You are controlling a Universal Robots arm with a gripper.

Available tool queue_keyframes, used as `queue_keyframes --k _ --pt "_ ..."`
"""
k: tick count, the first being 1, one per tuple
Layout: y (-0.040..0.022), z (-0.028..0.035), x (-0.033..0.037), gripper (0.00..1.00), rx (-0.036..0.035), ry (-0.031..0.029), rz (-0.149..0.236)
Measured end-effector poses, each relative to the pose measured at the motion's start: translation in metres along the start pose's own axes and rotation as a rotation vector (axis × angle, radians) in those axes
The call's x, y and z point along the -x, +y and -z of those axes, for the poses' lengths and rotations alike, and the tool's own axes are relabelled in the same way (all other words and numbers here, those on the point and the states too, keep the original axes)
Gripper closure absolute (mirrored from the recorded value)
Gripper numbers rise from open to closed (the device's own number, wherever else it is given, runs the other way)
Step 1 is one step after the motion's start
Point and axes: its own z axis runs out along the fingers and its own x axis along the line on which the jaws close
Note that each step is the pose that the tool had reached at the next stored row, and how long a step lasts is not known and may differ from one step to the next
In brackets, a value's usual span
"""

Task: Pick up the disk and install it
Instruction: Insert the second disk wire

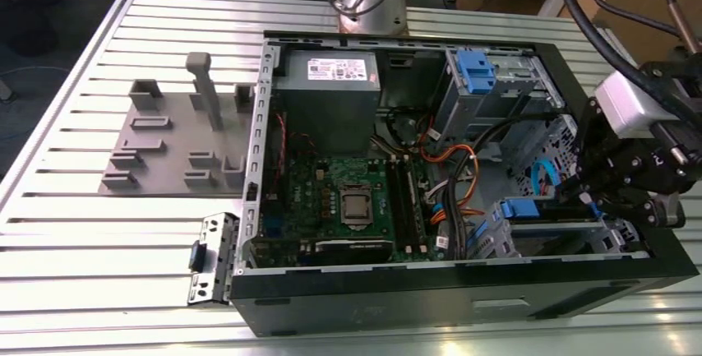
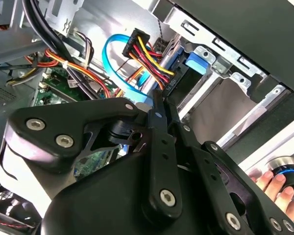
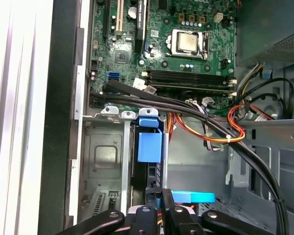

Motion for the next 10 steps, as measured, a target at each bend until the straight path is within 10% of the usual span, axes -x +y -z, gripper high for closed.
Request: queue_keyframes --k 10 --pt "-0.0004 -0.007 -0.0011 0.84 0.0 -0.0016 0.001"
